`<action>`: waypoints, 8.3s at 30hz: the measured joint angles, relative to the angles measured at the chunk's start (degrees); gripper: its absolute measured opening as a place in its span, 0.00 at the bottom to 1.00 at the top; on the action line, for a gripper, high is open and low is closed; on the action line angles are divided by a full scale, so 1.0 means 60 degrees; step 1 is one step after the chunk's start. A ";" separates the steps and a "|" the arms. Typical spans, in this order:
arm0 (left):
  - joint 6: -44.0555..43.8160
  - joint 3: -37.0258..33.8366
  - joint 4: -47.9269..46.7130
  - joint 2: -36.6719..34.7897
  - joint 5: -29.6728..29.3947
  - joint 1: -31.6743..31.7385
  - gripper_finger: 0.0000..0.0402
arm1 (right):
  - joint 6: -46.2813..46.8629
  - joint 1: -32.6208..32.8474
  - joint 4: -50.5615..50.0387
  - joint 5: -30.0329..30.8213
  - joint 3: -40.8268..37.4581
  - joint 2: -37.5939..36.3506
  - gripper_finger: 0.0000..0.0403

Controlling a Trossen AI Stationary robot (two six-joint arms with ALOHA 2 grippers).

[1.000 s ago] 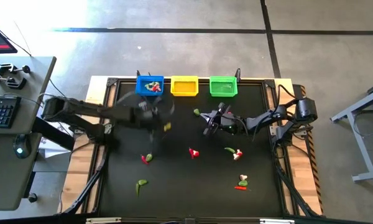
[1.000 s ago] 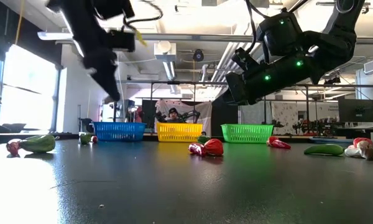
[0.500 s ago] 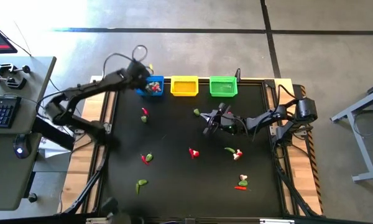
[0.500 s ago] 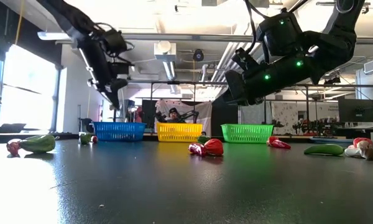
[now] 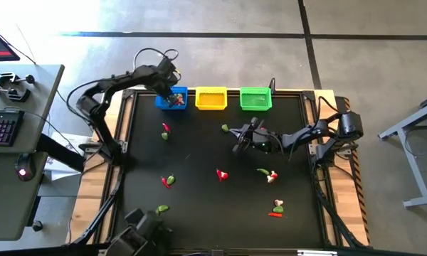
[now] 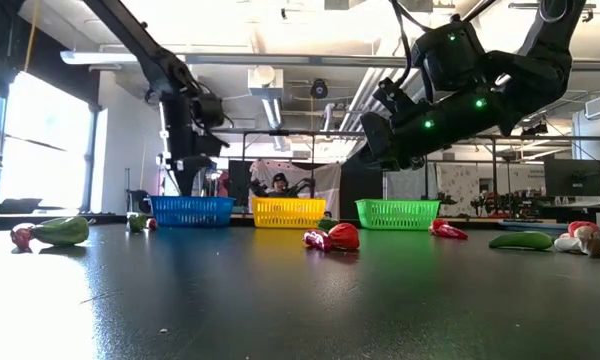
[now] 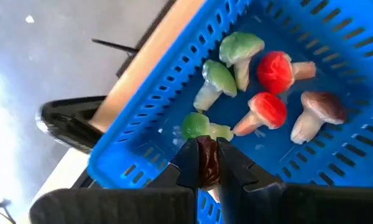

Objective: Sort produce into baskets
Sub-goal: Put the brown mushroom into the blue bin, then put the red mushroom into the blue bin, then put the brown mushroom into the blue bin

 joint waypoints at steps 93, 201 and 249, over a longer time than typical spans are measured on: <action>-0.1994 -0.9438 1.2818 -0.7617 0.2629 -0.6538 0.04 | 0.7214 0.5107 -1.3364 -0.2516 -0.0051 -0.4254 0.35; -0.2080 -1.0896 1.2127 -0.9889 0.1311 -0.6331 0.00 | -0.1142 -0.2859 -0.7826 -0.3064 1.4595 0.8158 0.00; -0.2188 -1.1595 1.2023 -1.1431 0.1427 -0.6346 0.00 | -0.0815 -0.2162 -0.4942 -0.1406 0.9770 0.5153 0.00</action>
